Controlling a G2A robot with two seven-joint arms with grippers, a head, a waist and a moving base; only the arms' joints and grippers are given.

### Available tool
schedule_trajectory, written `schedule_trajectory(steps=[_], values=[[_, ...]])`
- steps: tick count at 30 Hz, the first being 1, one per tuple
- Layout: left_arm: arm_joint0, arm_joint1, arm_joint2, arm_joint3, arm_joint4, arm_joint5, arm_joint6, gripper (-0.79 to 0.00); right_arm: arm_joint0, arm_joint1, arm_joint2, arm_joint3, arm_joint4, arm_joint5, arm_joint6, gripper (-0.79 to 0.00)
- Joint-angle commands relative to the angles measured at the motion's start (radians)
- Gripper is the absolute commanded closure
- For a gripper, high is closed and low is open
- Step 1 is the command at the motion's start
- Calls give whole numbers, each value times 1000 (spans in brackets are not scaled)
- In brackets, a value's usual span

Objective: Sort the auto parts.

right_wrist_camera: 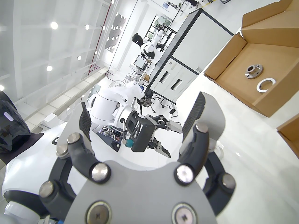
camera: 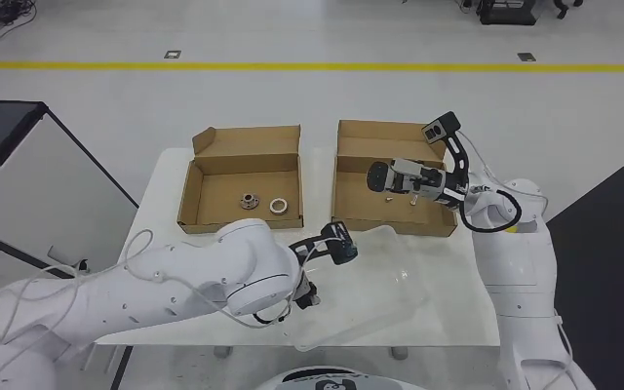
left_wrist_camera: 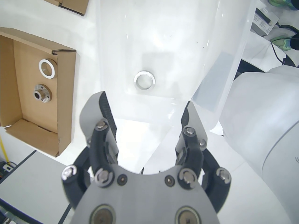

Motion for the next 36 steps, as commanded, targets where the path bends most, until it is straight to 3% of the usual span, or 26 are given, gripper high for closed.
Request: schedule_trajectory(steps=[1,8,19,36], values=[[6,-6,2,0,4,1,11,-603,0,0,0,0,0,0,0,-785],[28,-26,16,7,49,7,48,-493,0,0,0,0,0,0,0,-785],[84,-33,16,52,102,-40,90,-514,0,0,0,0,0,0,0,-785],[151,-55,23,178,143,-107,93,-456,0,0,0,0,0,0,0,-785]])
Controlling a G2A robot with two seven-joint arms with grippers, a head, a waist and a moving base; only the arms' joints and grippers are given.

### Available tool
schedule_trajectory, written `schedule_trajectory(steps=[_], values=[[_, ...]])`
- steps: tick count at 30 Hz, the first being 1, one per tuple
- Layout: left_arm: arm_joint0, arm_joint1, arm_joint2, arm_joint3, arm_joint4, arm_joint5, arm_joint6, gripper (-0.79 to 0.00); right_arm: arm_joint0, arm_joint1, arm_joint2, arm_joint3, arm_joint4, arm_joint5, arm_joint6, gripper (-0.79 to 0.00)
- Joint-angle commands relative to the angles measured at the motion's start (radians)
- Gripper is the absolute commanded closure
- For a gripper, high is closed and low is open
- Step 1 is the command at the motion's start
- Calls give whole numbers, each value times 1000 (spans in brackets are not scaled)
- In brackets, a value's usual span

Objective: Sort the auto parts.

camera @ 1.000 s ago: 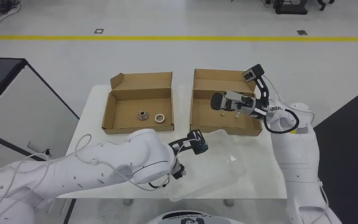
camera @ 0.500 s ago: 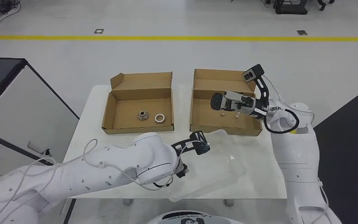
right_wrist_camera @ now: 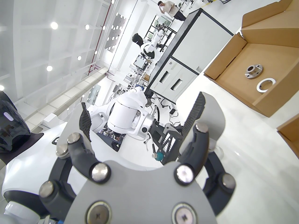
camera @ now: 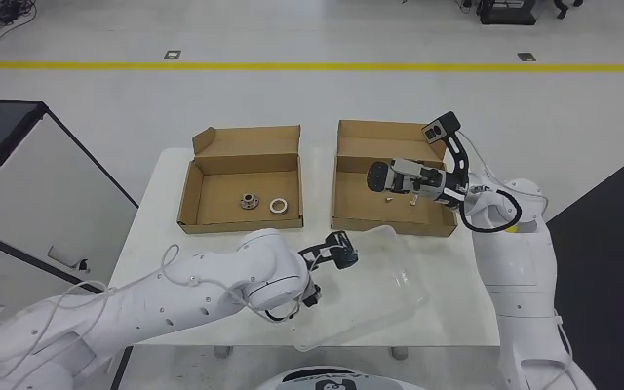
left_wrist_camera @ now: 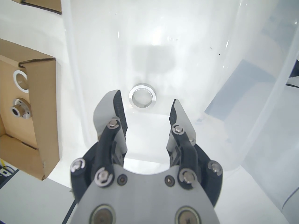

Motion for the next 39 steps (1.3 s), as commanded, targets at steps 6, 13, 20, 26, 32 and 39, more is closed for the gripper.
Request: schedule_trajectory(steps=[6,13,20,26,32,39], values=[[21,-12,18,37,67,-11,-14,-403,0,0,0,0,0,0,0,-785],[35,-30,34,68,119,-14,-41,-388,0,0,0,0,0,0,0,-785],[47,-50,43,94,155,-21,-58,-323,0,0,0,0,0,0,0,-785],[56,-68,48,111,191,-19,-70,-329,0,0,0,0,0,0,0,-785],[69,-85,46,132,193,-23,-75,-348,0,0,0,0,0,0,0,-785],[78,-102,40,148,185,-45,-87,-354,0,0,0,0,0,0,0,-785]])
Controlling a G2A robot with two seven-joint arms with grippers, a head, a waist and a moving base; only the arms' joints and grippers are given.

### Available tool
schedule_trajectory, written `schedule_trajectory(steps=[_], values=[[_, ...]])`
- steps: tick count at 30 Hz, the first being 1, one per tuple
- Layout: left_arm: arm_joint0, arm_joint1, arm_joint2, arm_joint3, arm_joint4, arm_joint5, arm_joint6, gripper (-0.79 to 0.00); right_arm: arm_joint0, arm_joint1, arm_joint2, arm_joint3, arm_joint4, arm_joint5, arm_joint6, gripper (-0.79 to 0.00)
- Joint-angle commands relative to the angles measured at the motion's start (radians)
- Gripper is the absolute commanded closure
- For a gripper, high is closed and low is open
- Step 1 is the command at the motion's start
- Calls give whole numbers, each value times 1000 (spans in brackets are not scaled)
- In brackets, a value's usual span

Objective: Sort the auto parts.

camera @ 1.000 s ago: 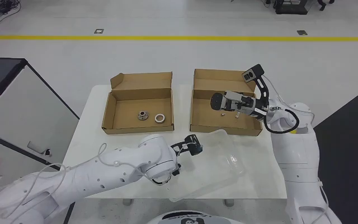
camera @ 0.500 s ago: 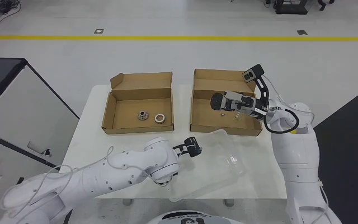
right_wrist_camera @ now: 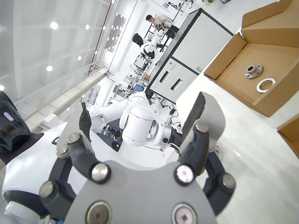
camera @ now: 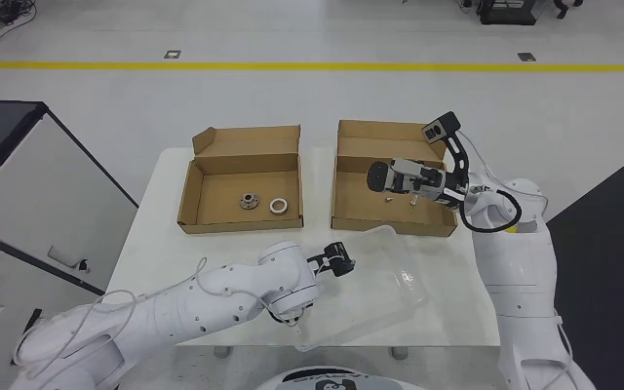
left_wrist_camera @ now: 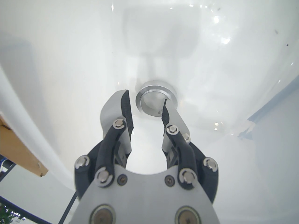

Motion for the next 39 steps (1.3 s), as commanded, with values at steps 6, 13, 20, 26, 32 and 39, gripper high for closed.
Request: schedule_trajectory(steps=[6,13,20,26,32,39], values=[[7,-11,-6,5,-30,-57,-9,-372,0,0,0,0,0,0,0,-785],[12,-16,2,3,-42,-113,-9,-391,0,0,0,0,0,0,0,-785],[20,-14,-9,6,-74,-150,-9,-406,0,0,0,0,0,0,0,-785],[25,-11,-39,17,-98,-135,-9,-363,0,0,0,0,0,0,0,-785],[31,-11,-37,36,-91,-144,-9,-354,0,0,0,0,0,0,0,-785],[33,-17,-32,53,-100,-151,-9,-345,0,0,0,0,0,0,0,-785]])
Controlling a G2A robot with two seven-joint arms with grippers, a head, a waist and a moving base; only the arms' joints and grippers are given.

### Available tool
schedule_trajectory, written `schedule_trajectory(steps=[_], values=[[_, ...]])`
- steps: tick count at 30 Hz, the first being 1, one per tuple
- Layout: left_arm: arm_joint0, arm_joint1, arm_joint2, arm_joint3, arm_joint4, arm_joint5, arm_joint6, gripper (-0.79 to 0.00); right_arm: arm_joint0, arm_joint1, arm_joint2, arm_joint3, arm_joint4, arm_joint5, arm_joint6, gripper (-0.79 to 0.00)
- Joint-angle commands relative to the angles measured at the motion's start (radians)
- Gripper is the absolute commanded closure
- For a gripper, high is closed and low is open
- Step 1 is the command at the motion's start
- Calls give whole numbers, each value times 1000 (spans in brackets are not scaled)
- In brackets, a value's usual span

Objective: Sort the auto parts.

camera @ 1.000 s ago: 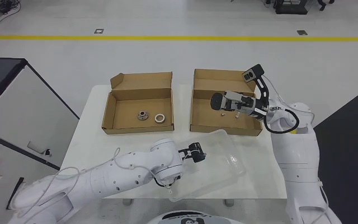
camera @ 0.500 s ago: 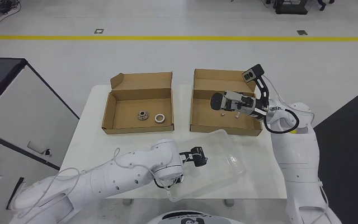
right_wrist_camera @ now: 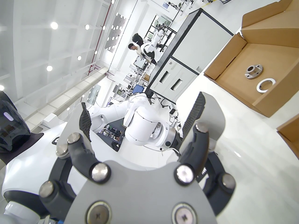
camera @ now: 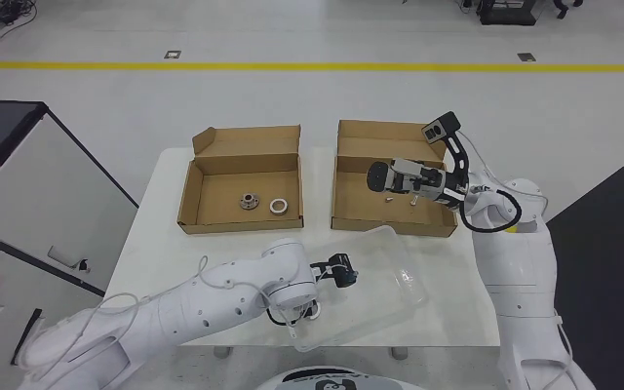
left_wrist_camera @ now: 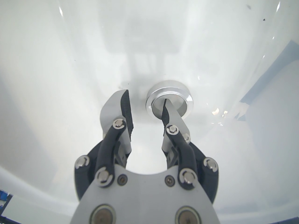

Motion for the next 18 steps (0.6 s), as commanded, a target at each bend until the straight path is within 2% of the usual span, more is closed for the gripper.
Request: schedule_trajectory(steps=[1,4,6,8,13,18], values=[[0,-1,0,3,-2,-2,0,-345,0,0,0,0,0,0,0,-785],[0,-4,-1,9,-7,-5,0,-292,0,0,0,0,0,0,0,-785],[1,-5,-2,10,-7,-4,0,-225,0,0,0,0,0,0,0,-785],[2,-6,-3,11,-8,-5,0,-200,0,0,0,0,0,0,0,-785],[4,-9,-6,15,-5,-5,0,-212,0,0,0,0,0,0,0,-785],[6,-10,-8,15,-2,-9,0,-265,0,0,0,0,0,0,0,-785]])
